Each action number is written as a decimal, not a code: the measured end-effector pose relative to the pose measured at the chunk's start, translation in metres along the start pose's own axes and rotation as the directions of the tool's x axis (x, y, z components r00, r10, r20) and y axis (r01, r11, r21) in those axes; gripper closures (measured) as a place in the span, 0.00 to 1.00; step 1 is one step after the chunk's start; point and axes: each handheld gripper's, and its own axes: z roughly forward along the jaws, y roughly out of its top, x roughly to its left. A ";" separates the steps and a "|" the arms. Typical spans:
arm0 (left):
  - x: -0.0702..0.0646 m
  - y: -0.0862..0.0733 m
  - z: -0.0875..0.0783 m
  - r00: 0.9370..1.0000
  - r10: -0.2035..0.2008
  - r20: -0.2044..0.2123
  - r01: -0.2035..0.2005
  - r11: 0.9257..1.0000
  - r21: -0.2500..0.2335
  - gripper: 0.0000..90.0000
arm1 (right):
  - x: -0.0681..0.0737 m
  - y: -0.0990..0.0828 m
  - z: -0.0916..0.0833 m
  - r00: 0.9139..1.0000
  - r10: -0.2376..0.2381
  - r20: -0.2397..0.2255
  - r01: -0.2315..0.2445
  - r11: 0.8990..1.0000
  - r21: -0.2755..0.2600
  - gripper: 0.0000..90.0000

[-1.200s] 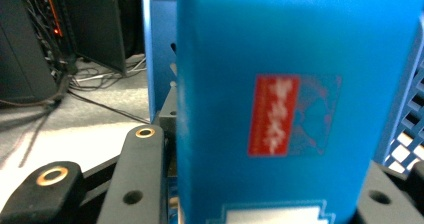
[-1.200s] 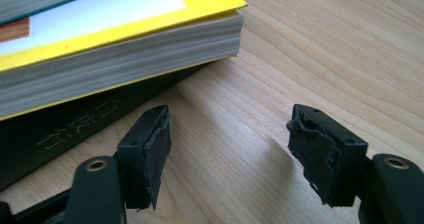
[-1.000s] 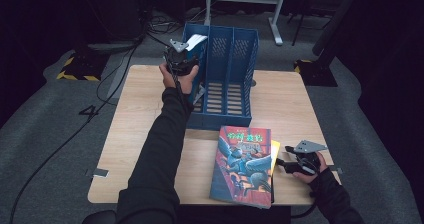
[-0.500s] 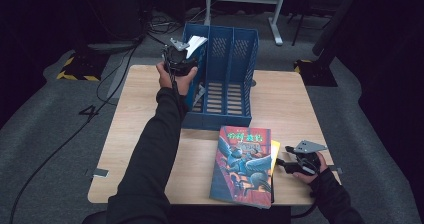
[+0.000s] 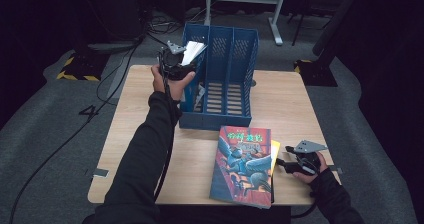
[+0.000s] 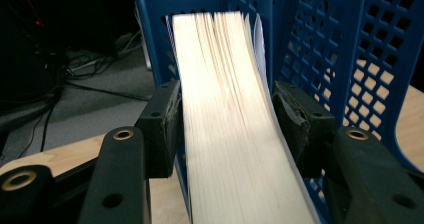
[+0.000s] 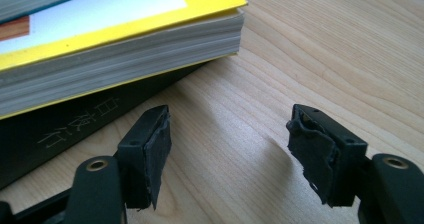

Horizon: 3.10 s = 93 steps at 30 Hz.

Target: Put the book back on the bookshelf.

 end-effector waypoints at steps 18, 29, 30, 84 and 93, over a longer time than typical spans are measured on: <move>-0.007 -0.041 0.004 0.999 -0.029 -0.033 0.030 0.999 0.015 0.36 | -0.001 0.000 0.000 1.000 0.007 0.012 -0.007 1.000 0.005 0.37; -0.013 -0.039 0.013 0.993 -0.027 -0.112 0.024 0.999 -0.027 0.59 | -0.001 0.000 0.000 1.000 0.000 0.010 0.000 1.000 0.004 0.38; -0.013 -0.039 0.013 0.994 -0.037 -0.107 0.033 0.999 -0.031 0.60 | -0.001 0.000 0.000 1.000 0.000 0.012 0.000 1.000 0.004 0.38; 0.003 -0.004 0.056 0.990 -0.083 -0.112 0.063 0.984 -0.167 0.67 | -0.004 -0.004 -0.003 1.000 0.017 -0.004 -0.017 1.000 -0.001 0.38; 0.001 -0.009 0.047 0.990 -0.084 -0.110 0.069 0.988 -0.137 0.66 | -0.003 -0.003 -0.004 1.000 0.005 0.003 -0.005 1.000 0.003 0.38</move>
